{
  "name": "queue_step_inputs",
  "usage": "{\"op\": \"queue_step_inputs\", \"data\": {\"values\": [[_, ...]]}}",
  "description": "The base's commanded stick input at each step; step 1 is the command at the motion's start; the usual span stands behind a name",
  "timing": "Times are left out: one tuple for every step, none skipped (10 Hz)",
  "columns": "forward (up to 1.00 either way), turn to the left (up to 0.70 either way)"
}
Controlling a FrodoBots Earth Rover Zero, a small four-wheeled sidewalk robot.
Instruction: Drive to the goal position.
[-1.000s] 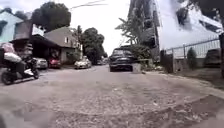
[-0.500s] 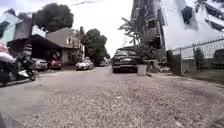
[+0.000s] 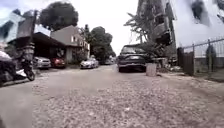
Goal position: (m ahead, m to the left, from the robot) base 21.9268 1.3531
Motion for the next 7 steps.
{"op": "queue_step_inputs", "data": {"values": [[1.00,0.11],[1.00,0.00],[1.00,0.13],[1.00,0.27],[1.00,0.27],[1.00,0.00],[1.00,0.00]]}}
